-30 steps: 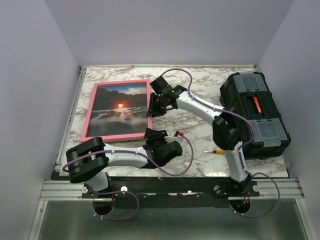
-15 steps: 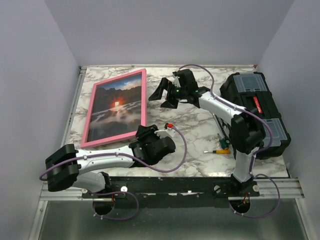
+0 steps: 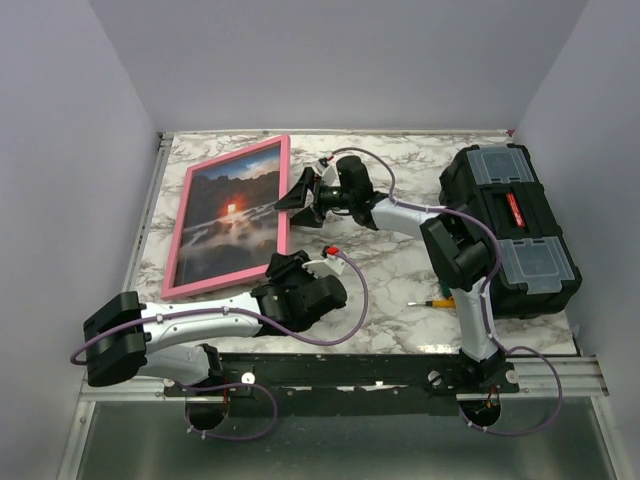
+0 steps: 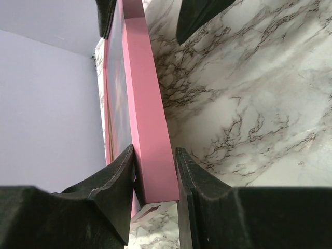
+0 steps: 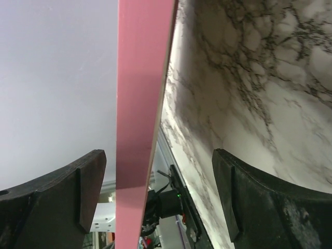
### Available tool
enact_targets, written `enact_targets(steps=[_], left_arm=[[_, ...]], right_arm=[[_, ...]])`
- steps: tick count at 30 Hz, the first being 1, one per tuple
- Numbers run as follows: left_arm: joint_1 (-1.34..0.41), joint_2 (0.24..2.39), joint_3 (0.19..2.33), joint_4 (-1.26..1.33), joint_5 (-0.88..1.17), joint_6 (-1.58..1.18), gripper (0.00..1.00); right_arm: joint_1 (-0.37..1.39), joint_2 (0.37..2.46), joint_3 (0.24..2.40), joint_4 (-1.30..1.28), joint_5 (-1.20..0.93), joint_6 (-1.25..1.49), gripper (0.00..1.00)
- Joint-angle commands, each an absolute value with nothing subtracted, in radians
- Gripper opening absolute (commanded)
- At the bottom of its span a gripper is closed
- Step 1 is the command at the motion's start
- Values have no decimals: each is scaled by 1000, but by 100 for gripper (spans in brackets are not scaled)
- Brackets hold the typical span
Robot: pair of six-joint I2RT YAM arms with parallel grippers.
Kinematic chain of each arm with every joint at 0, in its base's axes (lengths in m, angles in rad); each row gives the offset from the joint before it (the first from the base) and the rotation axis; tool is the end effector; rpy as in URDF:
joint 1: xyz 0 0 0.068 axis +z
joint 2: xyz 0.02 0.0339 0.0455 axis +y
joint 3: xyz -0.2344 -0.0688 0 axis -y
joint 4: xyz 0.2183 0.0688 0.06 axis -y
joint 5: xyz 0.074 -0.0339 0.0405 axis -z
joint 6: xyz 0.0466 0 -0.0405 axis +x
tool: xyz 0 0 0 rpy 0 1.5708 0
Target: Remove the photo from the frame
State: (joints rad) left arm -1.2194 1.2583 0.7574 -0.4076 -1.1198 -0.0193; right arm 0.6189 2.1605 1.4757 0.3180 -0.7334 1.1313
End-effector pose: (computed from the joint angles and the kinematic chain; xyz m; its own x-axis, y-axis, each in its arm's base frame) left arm 0.1172 -0.1980 0.2100 -0.2756 0.7273 -0.6285 0.2134 0.6838 0.6977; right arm 0.3556 0.2916 0.1778 -0.9749 0.1310 -0.1799 -0.1356 0.2915 0.9469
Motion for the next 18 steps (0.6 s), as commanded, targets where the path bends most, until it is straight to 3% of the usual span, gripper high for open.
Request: enact_targets(steps=[1,9,18], left_arm=[[-1224,1213,790,-395,-1027,-110,9],[-1240,1208,791,-410,-1026,-127,10],[-1258,1219,805,-429,-1029,-158,12]], right_arm=[[638,2196,1502,467,-773,1218,87],[664,2210,1586,350,-728,1154,61],[675,2183,1589,276,-675,1111,14]])
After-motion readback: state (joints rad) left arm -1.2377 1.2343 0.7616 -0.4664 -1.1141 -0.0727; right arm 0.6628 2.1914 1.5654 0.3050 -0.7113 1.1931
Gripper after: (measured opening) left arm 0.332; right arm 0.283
